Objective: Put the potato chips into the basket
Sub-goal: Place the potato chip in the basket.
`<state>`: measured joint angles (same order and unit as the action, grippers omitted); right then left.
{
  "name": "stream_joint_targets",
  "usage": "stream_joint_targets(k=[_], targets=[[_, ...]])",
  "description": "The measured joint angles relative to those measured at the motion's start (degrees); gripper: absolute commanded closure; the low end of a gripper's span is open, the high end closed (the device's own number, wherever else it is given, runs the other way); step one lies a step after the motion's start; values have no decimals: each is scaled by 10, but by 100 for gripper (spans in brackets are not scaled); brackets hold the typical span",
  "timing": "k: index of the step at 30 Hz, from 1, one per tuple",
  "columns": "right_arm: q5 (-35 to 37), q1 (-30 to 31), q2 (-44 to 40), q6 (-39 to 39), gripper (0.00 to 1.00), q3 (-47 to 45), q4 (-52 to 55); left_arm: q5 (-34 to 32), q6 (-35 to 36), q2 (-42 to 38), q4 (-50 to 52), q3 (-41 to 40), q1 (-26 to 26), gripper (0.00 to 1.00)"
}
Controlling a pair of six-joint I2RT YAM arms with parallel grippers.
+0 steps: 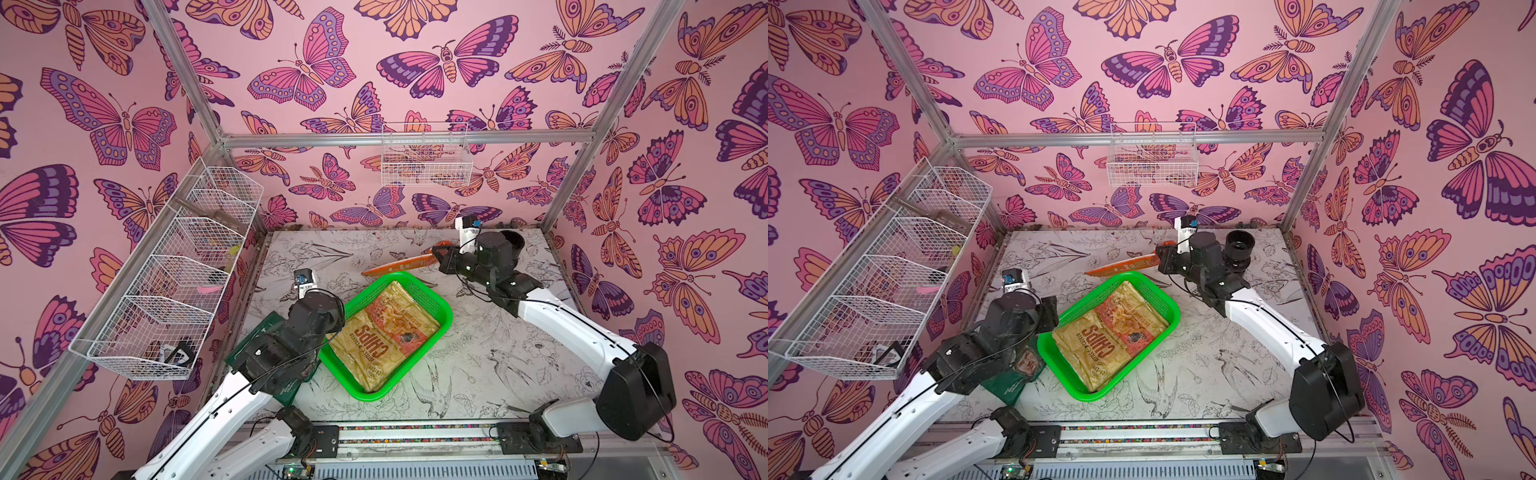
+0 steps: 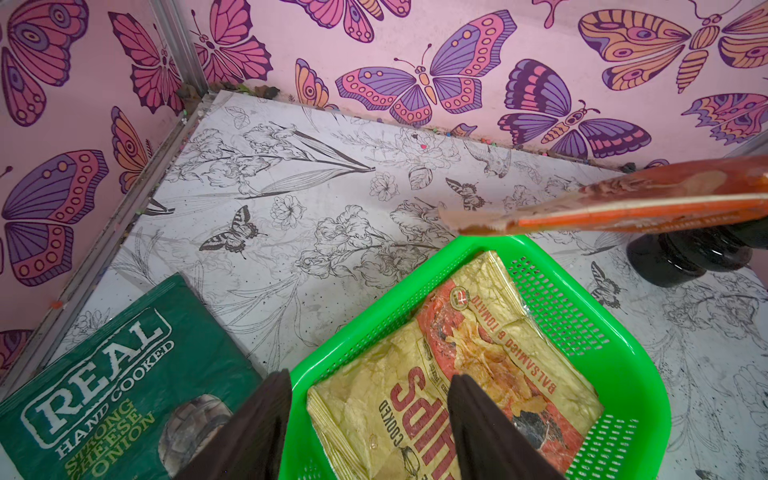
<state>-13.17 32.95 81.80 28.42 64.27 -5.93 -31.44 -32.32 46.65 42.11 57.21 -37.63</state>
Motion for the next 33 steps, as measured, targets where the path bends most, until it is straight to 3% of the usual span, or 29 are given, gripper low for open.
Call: stream_joint_targets(k=[13,21,33], targets=[[-129,62,2,8,100,-41,-125,-12,3,-16,0,0,7,34],[-139,76,18,17,100,-95,-169,-15,3,-35,0,0,12,34],[-134,77,16,-19,100,-176,-121,-16,1,-36,0,-3,17,34]])
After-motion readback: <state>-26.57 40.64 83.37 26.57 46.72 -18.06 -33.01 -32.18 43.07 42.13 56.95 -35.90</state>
